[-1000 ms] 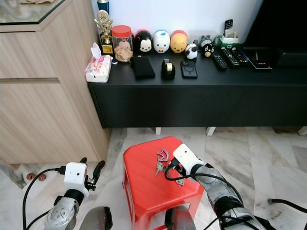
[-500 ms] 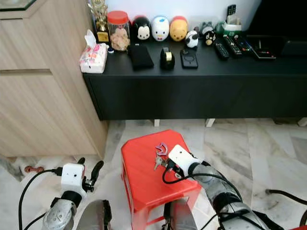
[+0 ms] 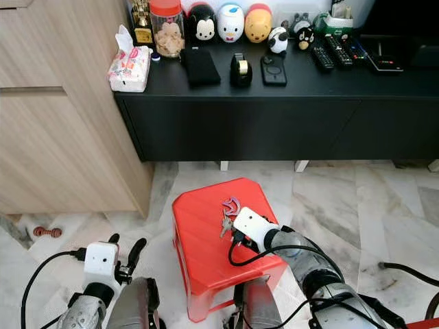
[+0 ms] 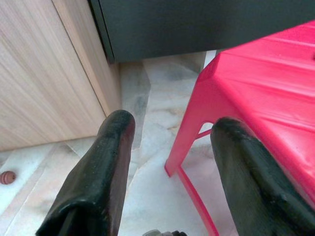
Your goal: Hang keys on a hook
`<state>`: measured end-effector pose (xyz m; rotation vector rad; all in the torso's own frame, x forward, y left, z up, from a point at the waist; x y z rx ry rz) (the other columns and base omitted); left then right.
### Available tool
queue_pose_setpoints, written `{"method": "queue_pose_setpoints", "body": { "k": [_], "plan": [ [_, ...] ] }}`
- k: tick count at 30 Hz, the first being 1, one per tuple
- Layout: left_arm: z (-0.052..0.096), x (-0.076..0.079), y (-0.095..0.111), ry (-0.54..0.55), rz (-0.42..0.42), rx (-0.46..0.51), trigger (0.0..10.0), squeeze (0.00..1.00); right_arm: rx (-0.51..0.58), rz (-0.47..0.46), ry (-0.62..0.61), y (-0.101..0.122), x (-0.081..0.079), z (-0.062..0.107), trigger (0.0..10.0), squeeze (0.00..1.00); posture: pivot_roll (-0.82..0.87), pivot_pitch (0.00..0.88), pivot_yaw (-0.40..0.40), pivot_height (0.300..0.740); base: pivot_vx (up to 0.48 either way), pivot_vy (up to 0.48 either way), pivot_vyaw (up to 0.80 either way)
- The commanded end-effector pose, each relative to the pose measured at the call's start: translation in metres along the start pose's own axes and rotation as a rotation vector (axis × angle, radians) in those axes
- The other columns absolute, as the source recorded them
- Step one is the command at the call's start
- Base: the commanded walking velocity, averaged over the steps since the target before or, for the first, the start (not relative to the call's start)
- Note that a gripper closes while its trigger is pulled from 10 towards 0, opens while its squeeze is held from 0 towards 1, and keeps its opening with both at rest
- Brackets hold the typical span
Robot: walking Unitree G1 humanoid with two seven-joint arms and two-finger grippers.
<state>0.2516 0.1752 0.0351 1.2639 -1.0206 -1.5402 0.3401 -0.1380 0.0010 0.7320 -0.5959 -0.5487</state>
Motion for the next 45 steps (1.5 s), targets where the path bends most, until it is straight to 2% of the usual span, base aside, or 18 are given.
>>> {"method": "queue_pose_setpoints", "body": {
  "k": [1,3,12,17,22,30,35,45],
  "plan": [
    [0.004,0.002,-0.004,-0.01,-0.005,-0.022,10.0,0.0,-0.029,0.012,-0.011,-0.006,0.003,0.002,10.0,0.0,0.04,0.212,-0.068,0.618,0.0,0.0,0.0],
    [0.005,0.003,-0.004,-0.013,-0.006,-0.023,10.0,0.0,-0.045,0.014,-0.044,-0.008,0.008,0.002,10.0,0.0,0.04,0.213,-0.067,0.618,0.0,0.0,0.0],
    [0.011,0.002,-0.004,-0.015,-0.01,-0.034,10.0,0.0,-0.045,0.022,-0.077,-0.006,0.008,0.0,10.0,0.0,0.05,0.218,-0.058,0.618,0.0,0.0,0.0],
    [0.014,0.003,-0.004,-0.018,-0.01,-0.04,10.0,0.0,-0.061,0.038,-0.049,-0.01,-0.004,-0.003,10.0,0.0,0.05,0.236,-0.055,0.618,0.0,0.0,0.0],
    [0.017,0.004,-0.004,-0.02,-0.008,-0.044,10.0,0.0,-0.056,0.053,-0.058,-0.008,-0.006,-0.005,10.0,0.0,0.06,0.246,-0.054,0.618,0.0,0.0,0.0],
    [0.022,0.005,-0.004,-0.02,-0.007,-0.053,10.0,0.0,-0.003,0.056,-0.143,0.008,0.01,-0.005,10.0,0.0,0.06,0.264,-0.056,0.618,0.0,0.0,0.0],
    [0.022,0.006,-0.003,-0.023,-0.005,-0.055,10.0,0.0,0.033,0.021,-0.18,0.017,0.022,-0.003,10.0,0.0,0.05,0.266,-0.057,0.618,0.0,0.0,0.0],
    [0.025,0.008,-0.004,-0.023,0.0,-0.065,10.0,0.0,-0.011,0.046,-0.134,0.007,0.013,-0.004,10.0,0.0,0.06,0.274,-0.062,0.618,0.0,0.0,0.0]
  ]
}}
Point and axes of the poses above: a point about 5 cm out from each wrist's last joint towards the gripper, its own z axis pointing back from the gripper into the wrist, its own y axis along the axis of the wrist's last joint, x = y × z, the point moved 4 cm from there along -z, pointing out of the wrist towards the gripper, and after that the axes turned 9 degrees about -z, right-handed, at the moved point
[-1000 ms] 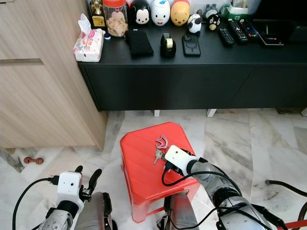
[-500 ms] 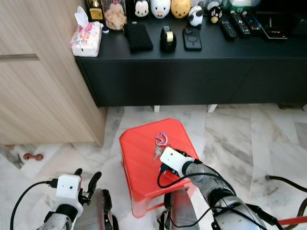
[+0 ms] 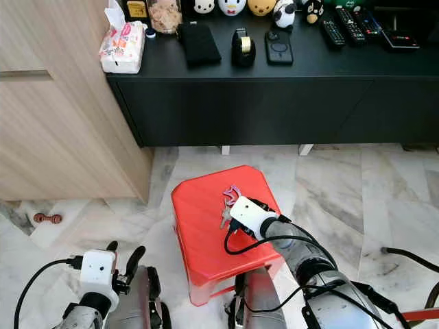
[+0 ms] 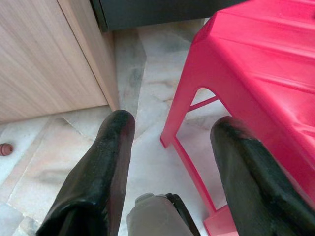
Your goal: Hang keys on a hook
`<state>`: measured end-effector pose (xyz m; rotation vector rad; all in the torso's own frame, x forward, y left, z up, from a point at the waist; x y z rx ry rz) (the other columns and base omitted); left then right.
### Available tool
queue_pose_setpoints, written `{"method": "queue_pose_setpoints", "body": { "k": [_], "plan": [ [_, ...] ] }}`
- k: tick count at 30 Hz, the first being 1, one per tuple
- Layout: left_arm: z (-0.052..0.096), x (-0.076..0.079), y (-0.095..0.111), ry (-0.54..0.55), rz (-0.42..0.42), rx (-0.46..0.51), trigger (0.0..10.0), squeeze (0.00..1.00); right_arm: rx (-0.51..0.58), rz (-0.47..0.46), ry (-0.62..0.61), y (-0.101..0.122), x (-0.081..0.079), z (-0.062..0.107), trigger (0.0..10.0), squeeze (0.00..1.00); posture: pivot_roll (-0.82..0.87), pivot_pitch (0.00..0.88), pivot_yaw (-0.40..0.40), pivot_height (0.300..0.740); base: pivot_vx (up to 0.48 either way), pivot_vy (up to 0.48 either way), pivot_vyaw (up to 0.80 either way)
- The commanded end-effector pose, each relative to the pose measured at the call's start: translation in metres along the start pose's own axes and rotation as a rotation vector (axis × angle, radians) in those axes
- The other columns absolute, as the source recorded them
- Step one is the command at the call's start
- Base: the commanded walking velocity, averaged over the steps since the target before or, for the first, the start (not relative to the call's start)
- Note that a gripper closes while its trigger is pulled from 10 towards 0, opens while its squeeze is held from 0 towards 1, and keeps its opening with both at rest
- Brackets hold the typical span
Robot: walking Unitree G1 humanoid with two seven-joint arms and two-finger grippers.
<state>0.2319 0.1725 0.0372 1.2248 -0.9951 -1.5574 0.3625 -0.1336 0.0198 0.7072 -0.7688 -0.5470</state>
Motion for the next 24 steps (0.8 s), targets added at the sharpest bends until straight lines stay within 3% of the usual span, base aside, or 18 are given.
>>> {"method": "queue_pose_setpoints", "body": {
  "k": [1,2,3,4,5,6,24],
  "plan": [
    [0.0055,0.0038,-0.0051,-0.011,-0.007,-0.026,10.0,0.0,-0.046,-0.008,0.021,-0.0146,-0.0061,0.003,9.8,0.0,0.06,0.275,-0.062,0.618,0.0,0.0,0.0],
    [0.0059,0.0035,-0.0057,-0.01,-0.007,-0.028,10.0,0.0,-0.047,-0.011,0.021,-0.0148,-0.0064,0.0029,7.2,0.0,0.06,0.275,-0.062,0.618,0.0,0.0,0.0],
    [0.0059,0.0035,-0.0058,-0.009,-0.007,-0.028,10.0,0.0,-0.047,-0.011,0.021,-0.0149,-0.0065,0.0029,7.2,0.0,0.06,0.275,-0.062,0.618,0.0,0.0,0.0],
    [0.0059,0.0035,-0.0059,-0.009,-0.007,-0.029,10.0,0.0,-0.048,-0.011,0.021,-0.015,-0.0067,0.0028,1.9,0.0,0.06,0.276,-0.062,0.618,0.0,0.0,0.0],
    [0.0058,0.0035,-0.0059,-0.009,-0.007,-0.03,10.0,0.0,-0.049,-0.01,0.021,-0.0151,-0.0067,0.0028,1.9,0.0,0.06,0.276,-0.062,0.618,0.0,0.0,0.0],
    [0.0058,0.0035,-0.006,-0.009,-0.007,-0.03,10.0,0.0,-0.05,-0.01,0.021,-0.0153,-0.0067,0.0028,0.0,0.0,0.06,0.275,-0.062,0.618,0.0,0.0,0.0],
    [0.0031,0.0033,-0.0076,-0.008,-0.007,-0.034,10.0,0.0,-0.06,-0.016,-0.001,-0.0181,0.0011,0.0051,0.0,0.0,0.05,0.269,-0.06,0.618,0.0,0.0,0.0]
  ]
}}
Point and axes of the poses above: a point about 5 cm out from each wrist's last joint towards the gripper, its own z axis pointing back from the gripper into the wrist, its own y axis along the axis of the wrist's last joint, x = y × z, the point moved 4 cm from there along -z, pointing out of the wrist towards the gripper, and after that the axes turned 9 degrees about -z, right-handed, at the moved point
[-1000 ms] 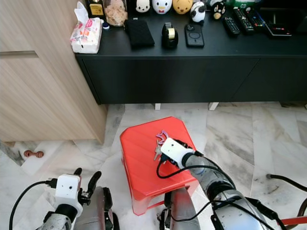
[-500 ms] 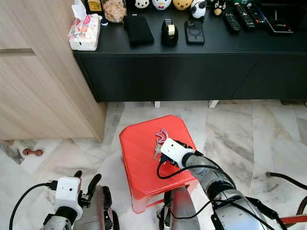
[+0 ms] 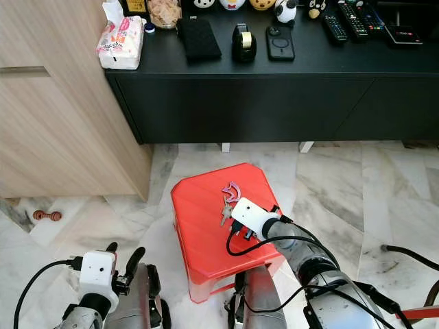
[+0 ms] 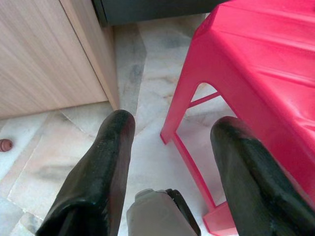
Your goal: Hang keys on a hook
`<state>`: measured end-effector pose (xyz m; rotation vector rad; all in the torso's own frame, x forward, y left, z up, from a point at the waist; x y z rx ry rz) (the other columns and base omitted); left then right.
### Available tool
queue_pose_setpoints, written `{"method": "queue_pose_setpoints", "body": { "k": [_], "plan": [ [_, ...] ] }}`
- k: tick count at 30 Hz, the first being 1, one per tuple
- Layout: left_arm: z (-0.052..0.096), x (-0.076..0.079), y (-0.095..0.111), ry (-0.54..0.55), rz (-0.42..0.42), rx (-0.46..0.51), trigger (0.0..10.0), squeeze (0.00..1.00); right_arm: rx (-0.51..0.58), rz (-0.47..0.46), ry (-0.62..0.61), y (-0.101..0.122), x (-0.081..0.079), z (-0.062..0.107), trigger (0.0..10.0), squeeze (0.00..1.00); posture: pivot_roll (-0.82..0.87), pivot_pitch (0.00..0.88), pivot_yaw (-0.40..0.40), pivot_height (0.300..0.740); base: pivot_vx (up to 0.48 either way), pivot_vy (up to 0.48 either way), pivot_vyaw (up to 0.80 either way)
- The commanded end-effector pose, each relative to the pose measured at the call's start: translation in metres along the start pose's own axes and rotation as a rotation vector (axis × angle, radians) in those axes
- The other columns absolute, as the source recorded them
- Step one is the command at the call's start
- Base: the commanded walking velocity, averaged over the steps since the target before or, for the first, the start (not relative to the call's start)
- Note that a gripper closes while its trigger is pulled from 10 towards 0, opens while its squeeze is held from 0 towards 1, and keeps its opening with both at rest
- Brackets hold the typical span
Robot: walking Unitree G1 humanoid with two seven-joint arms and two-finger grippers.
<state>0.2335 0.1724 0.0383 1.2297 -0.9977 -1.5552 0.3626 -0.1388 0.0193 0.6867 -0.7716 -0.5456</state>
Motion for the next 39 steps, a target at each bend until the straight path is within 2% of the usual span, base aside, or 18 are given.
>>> {"method": "queue_pose_setpoints", "body": {
  "k": [1,13,21,24,25,26,27,29,31,33,34,37,38,39],
  "plan": [
    [0.004,0.003,-0.009,-0.01,-0.007,-0.038,10.0,0.0,-0.041,-0.029,0.002,-0.014,-0.002,0.003,0.0,0.0,0.05,0.267,-0.059,0.618,0.0,0.0,0.0],
    [0.002,0.003,-0.009,-0.009,-0.01,-0.036,10.0,0.0,-0.031,-0.054,-0.005,-0.011,0.0,0.003,0.0,0.0,0.05,0.263,-0.059,0.618,0.0,0.0,0.0],
    [0.002,0.003,-0.008,-0.011,-0.012,-0.035,10.0,0.0,-0.03,-0.093,0.002,-0.013,-0.004,0.003,0.0,0.0,0.05,0.264,-0.057,0.618,0.0,0.0,0.0],
    [0.001,0.003,-0.008,-0.012,-0.012,-0.035,10.0,0.0,-0.007,-0.149,-0.018,-0.009,-0.002,0.002,0.0,0.0,0.05,0.259,-0.058,0.618,0.0,0.0,0.0],
    [0.0,0.003,-0.009,-0.012,-0.012,-0.036,10.0,0.0,0.032,-0.228,-0.055,-0.002,0.003,0.001,0.0,0.0,0.05,0.256,-0.059,0.618,0.0,0.0,0.0],
    [0.0,0.003,-0.009,-0.012,-0.012,-0.036,10.0,0.0,0.032,-0.228,-0.055,-0.002,0.003,0.001,0.0,0.0,0.05,0.256,-0.059,0.618,0.0,0.0,0.0],
    [-0.001,0.003,-0.009,-0.012,-0.012,-0.036,10.0,0.0,0.066,-0.294,-0.089,0.003,0.009,0.001,0.0,0.0,0.05,0.256,-0.059,0.618,0.0,0.0,0.0],
    [-0.004,0.003,-0.011,-0.012,-0.013,-0.039,10.0,0.0,0.169,-0.484,-0.16,0.018,0.023,0.001,0.0,0.0,0.05,0.236,-0.058,0.618,0.0,0.0,0.0],
    [-0.008,0.003,-0.013,-0.012,-0.014,-0.043,10.0,0.0,0.241,-0.574,-0.178,0.029,0.029,0.002,0.0,0.0,0.04,0.218,-0.056,0.618,0.0,0.0,0.0],
    [-0.01,0.003,-0.013,-0.012,-0.015,-0.044,10.0,0.0,0.265,-0.591,-0.177,0.032,0.03,0.003,0.0,0.0,0.04,0.218,-0.056,0.618,0.0,0.0,0.0],
    [-0.015,0.002,-0.014,-0.013,-0.019,-0.042,10.0,0.0,0.346,-0.64,-0.173,0.043,0.032,0.005,0.0,0.0,0.03,0.188,-0.056,0.618,0.0,0.0,0.0],
    [-0.023,0.001,-0.014,-0.011,-0.021,-0.038,10.0,0.0,0.42,-0.668,-0.183,0.053,0.035,0.009,0.0,0.0,0.02,0.164,-0.056,0.618,0.0,0.0,0.0],
    [-0.028,0.0,-0.015,-0.009,-0.022,-0.039,10.0,0.0,0.475,-0.709,-0.204,0.058,0.04,0.013,0.0,0.0,0.01,0.138,-0.056,0.618,0.0,0.0,0.0],
    [-0.028,0.0,-0.015,-0.009,-0.022,-0.039,10.0,0.0,0.475,-0.709,-0.204,0.058,0.04,0.013,0.0,0.0,0.01,0.138,-0.056,0.618,0.0,0.0,0.0]
  ]
}}
Point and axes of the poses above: a point about 5 cm out from each wrist's last joint towards the gripper, its own z axis pointing back from the gripper into the wrist, its own y axis along the axis of the wrist's last joint, x = y × z, the point moved 4 cm from there along -z, pointing out of the wrist towards the gripper, and after that the axes turned 9 degrees about -z, right-handed, at the moved point
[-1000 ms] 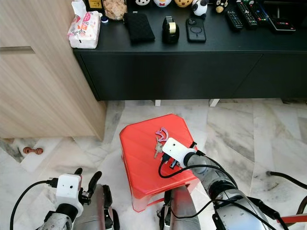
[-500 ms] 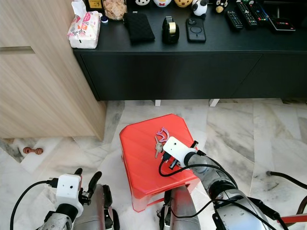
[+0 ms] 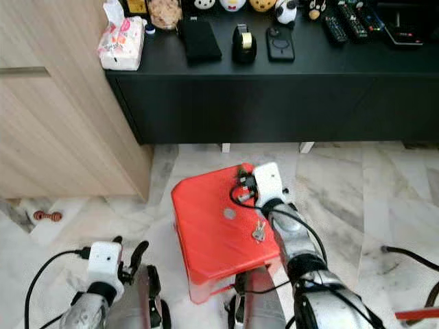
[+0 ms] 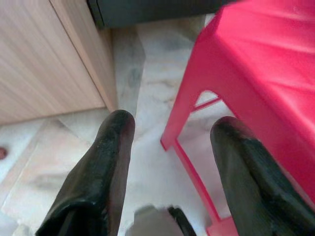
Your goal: Hang keys on a hook
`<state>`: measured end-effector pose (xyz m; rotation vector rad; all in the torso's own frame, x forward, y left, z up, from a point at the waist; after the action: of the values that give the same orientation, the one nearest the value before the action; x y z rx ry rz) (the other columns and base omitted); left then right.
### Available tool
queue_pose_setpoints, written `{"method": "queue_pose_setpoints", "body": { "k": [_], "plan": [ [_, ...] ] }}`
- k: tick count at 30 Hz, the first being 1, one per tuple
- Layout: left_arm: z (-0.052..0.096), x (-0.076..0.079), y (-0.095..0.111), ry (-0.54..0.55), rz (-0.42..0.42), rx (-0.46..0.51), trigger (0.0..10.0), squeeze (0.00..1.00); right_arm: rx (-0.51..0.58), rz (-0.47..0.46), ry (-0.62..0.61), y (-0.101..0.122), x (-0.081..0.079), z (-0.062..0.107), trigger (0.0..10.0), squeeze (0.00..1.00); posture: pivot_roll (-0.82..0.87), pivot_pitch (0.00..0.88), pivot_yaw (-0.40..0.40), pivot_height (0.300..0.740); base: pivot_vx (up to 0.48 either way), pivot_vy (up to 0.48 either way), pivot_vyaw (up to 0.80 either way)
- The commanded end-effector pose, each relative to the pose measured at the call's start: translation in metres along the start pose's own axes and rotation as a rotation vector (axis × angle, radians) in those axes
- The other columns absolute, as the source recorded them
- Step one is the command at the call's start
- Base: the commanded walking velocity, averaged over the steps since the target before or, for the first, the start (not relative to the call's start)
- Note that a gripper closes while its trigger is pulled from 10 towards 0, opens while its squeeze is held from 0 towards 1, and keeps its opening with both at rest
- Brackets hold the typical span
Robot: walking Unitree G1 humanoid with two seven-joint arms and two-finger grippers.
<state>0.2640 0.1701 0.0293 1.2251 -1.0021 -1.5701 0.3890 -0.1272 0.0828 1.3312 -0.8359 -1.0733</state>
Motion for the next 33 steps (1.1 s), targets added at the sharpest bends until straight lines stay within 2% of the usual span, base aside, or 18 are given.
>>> {"method": "queue_pose_setpoints", "body": {
  "k": [1,5,7,9,11,12,16,17,18,19,24,26,28,29,30,31,32,33],
  "plan": [
    [0.002,-0.001,-0.012,0.003,-0.015,-0.039,10.0,0.0,0.054,-0.052,-0.02,0.005,0.004,0.003,0.0,0.0,0.01,0.138,-0.056,0.618,0.0,0.0,0.0],
    [-0.012,-0.003,-0.012,0.007,-0.018,-0.031,10.0,0.0,0.181,-0.134,-0.072,0.025,0.005,0.012,0.0,0.0,-0.01,0.072,-0.054,0.618,0.0,0.0,0.0],
    [-0.014,-0.003,-0.011,0.008,-0.018,-0.027,10.0,0.0,0.201,-0.148,-0.088,0.028,0.005,0.015,0.0,0.0,-0.01,0.067,-0.054,0.618,0.0,0.0,0.0],
    [-0.02,-0.002,-0.009,-0.003,-0.044,-0.015,10.0,0.0,0.245,-0.28,-0.171,0.031,0.012,0.022,0.0,0.0,-0.02,0.044,-0.054,0.618,0.0,0.0,0.0],
    [-0.025,-0.002,-0.009,-0.008,-0.054,-0.013,10.0,0.0,0.26,-0.349,-0.236,0.03,0.019,0.026,0.0,0.0,-0.02,0.023,-0.052,0.618,0.0,0.0,0.0],
    [-0.029,-0.002,-0.01,-0.005,-0.05,-0.013,10.0,0.0,0.276,-0.366,-0.31,0.028,0.027,0.034,0.0,0.0,-0.02,0.011,-0.05,0.618,0.0,0.0,0.0],
    [-0.034,-0.004,-0.011,-0.004,-0.05,-0.014,10.0,0.0,0.283,-0.347,-0.362,0.028,0.032,0.044,0.0,0.0,-0.03,0.0,-0.045,0.618,0.0,0.0,0.0],
    [-0.034,-0.004,-0.012,-0.005,-0.05,-0.014,10.0,0.0,0.277,-0.347,-0.36,0.028,0.032,0.044,4.6,0.0,-0.03,0.0,-0.044,0.618,0.0,0.0,0.0],
    [-0.034,-0.004,-0.012,-0.005,-0.05,-0.014,10.0,0.0,0.277,-0.347,-0.36,0.028,0.032,0.044,4.6,0.0,-0.03,0.0,-0.044,0.618,0.0,0.0,0.0],
    [-0.035,-0.005,-0.013,-0.004,-0.052,-0.013,10.0,0.0,0.262,-0.352,-0.355,0.026,0.029,0.046,10.0,0.0,-0.02,0.0,-0.045,0.618,0.0,0.0,0.0],
    [-0.036,-0.008,-0.017,0.007,-0.053,-0.012,10.0,0.0,0.241,-0.322,-0.353,0.026,0.026,0.046,10.0,0.0,-0.02,0.0,-0.047,0.618,0.0,0.0,0.0],
    [-0.035,-0.008,-0.018,0.008,-0.052,-0.013,10.0,0.0,0.223,-0.381,-0.362,0.023,0.026,0.045,10.0,0.0,-0.02,0.0,-0.049,0.618,0.0,0.0,0.0],
    [-0.035,-0.008,-0.019,0.008,-0.053,-0.013,10.0,0.0,0.125,-0.415,-0.398,0.005,0.03,0.045,10.0,0.0,-0.02,0.0,-0.047,0.618,0.0,0.0,0.0],
    [-0.035,-0.008,-0.019,0.008,-0.052,-0.013,10.0,0.0,-0.159,-0.341,-0.423,-0.041,0.033,0.048,10.0,0.0,-0.02,0.0,-0.048,0.618,0.0,0.0,0.0],
    [-0.035,-0.007,-0.019,0.008,-0.052,-0.011,10.0,0.0,-0.278,-0.281,-0.399,-0.06,0.032,0.054,10.0,0.0,-0.02,0.0,-0.049,0.618,0.0,0.0,0.0],
    [-0.035,-0.007,-0.019,0.008,-0.052,-0.009,10.0,0.0,-0.335,-0.156,-0.374,-0.068,0.037,0.059,10.0,0.0,0.0,0.0,-0.049,0.618,0.0,0.0,0.0],
    [-0.035,-0.006,-0.019,0.007,-0.053,-0.007,10.0,0.0,-0.351,-0.073,-0.352,-0.07,0.039,0.062,10.0,0.0,0.0,0.0,-0.049,0.618,0.0,0.0,0.0],
    [-0.035,-0.007,-0.02,0.009,-0.052,-0.006,10.0,0.0,-0.34,0.03,-0.332,-0.064,0.044,0.063,10.0,0.0,0.0,0.0,-0.048,0.618,0.0,0.0,0.0]
  ]
}}
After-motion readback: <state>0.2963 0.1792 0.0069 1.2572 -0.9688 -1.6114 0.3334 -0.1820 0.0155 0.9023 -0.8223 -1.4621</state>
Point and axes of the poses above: a point about 5 cm out from each wrist's last joint towards the gripper, its own z axis pointing back from the gripper into the wrist, its own y axis along the axis of the wrist's last joint, x = y × z, the point moved 4 cm from there along -z, pointing out of the wrist towards the gripper, and after that the axes turned 9 degrees about -z, right-handed, at the moved point
